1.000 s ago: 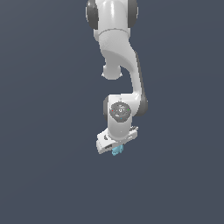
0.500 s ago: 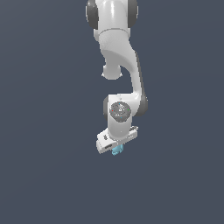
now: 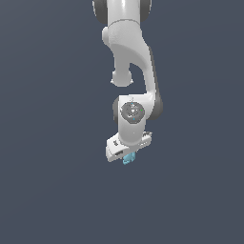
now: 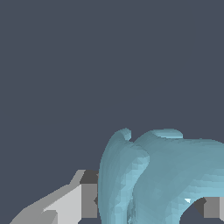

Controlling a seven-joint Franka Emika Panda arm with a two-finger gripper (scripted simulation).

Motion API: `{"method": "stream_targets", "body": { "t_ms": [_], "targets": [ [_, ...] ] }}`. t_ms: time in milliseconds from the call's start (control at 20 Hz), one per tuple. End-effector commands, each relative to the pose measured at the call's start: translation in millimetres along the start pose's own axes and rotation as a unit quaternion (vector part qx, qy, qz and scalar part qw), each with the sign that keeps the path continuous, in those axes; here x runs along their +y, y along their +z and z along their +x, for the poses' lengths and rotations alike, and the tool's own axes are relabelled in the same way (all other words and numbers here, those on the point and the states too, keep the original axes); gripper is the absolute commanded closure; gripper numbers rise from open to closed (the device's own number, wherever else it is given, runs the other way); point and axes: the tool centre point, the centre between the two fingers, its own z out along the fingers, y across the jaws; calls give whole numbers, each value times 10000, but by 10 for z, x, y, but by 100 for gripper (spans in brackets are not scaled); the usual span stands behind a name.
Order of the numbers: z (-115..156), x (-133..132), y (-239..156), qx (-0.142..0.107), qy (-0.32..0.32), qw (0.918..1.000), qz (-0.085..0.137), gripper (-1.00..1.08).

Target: Pick up the object and move it to a goal position.

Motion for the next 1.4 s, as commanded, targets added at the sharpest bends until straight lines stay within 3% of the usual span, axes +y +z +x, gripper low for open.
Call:
{"method": "stream_targets", "body": {
  "t_ms": [0, 1350],
  "targets": [
    [-49, -44, -126, 3, -1, 10000, -5, 108],
    [-985, -869, -2460, 2, -4, 10000, -9, 108]
  ]
}}
